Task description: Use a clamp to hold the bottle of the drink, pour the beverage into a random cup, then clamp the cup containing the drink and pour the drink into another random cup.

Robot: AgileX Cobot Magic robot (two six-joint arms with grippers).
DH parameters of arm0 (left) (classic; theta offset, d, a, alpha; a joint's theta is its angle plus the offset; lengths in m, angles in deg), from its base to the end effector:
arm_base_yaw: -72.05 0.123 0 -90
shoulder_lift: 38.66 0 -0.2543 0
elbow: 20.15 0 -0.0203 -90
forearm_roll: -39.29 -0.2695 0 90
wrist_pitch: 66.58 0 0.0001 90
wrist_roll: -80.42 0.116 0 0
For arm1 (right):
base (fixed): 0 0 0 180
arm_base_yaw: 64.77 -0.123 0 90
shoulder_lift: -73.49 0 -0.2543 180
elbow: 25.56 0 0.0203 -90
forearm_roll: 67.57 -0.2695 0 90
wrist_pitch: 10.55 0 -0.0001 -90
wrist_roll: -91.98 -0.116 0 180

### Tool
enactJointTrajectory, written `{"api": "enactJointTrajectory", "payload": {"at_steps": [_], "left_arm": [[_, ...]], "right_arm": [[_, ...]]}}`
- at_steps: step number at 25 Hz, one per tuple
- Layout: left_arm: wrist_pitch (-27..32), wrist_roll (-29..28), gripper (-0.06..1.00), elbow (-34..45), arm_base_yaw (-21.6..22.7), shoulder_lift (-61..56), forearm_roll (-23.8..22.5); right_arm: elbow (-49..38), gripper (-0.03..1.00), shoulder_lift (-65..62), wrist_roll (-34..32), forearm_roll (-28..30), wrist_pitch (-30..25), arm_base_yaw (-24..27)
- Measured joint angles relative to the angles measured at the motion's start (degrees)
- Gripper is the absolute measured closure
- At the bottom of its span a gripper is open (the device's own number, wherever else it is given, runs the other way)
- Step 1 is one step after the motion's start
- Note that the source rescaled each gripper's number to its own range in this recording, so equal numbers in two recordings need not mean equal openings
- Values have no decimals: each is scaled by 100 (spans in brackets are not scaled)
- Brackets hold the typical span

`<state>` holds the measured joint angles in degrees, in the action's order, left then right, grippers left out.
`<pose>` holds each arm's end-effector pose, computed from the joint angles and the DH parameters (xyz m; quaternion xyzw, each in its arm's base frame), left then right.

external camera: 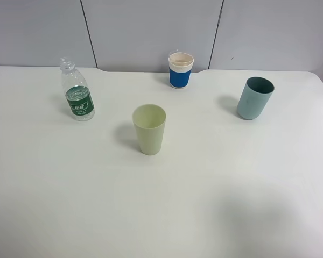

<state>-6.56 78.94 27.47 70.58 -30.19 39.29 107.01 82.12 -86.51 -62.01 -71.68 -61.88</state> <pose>0.0649 -0.0017 0.2765 -0.0001 0.8486 -0.0136 0.5289 0.0631 -0.0130 0.2758 0.0124 0.8524 -0.0684 0.5182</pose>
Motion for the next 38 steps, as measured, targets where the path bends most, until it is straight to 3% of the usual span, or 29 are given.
{"api": "enactJointTrajectory", "payload": {"at_steps": [38], "left_arm": [[0,0,-6,0,0,0,0]], "right_arm": [[0,21,0,-151,-202,0,59]]}}
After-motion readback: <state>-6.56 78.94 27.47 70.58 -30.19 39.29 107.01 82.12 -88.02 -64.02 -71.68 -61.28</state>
